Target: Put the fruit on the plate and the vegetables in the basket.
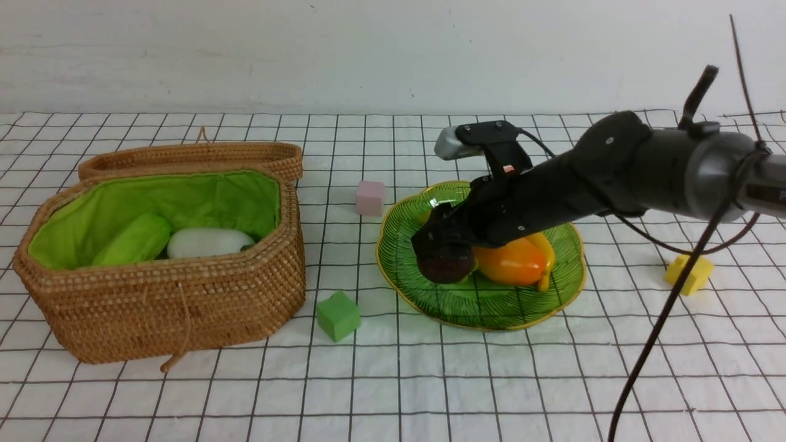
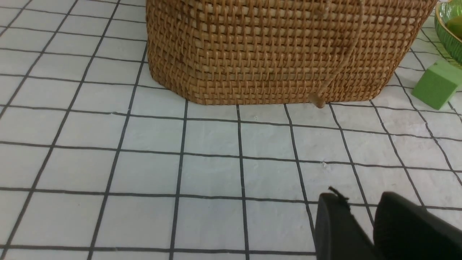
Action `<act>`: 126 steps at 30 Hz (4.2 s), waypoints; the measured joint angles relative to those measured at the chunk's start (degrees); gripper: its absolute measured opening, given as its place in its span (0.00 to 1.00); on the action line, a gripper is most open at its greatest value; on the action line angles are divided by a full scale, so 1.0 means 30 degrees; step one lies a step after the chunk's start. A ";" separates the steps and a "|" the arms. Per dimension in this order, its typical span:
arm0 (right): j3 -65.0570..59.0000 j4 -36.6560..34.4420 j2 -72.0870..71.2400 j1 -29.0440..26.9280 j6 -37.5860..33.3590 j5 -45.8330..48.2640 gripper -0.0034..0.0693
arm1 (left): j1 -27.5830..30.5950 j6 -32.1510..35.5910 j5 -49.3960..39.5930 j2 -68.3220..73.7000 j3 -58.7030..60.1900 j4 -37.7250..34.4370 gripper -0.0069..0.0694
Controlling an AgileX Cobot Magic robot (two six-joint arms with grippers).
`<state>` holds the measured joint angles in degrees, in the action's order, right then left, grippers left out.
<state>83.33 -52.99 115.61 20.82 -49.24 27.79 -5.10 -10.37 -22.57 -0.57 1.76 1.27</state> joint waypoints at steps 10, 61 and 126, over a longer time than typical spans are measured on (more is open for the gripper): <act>0.0000 0.0165 -0.0303 -0.0021 0.0154 0.0482 0.98 | 0.0000 0.0000 0.0000 0.0000 0.0000 0.0000 0.32; -1.8286 1.3731 -3.5623 -0.7326 1.1185 0.1454 0.04 | 0.0000 0.0000 -0.0007 0.0000 0.0000 0.0000 0.32; -2.8025 1.3118 -3.8809 -0.8347 1.1079 -0.1598 0.11 | 0.0066 0.0000 -0.0013 0.0000 0.0000 0.0000 0.38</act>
<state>-0.74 -13.63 -0.81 -4.22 -16.01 23.00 -4.91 -10.37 -22.61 -0.57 1.76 1.27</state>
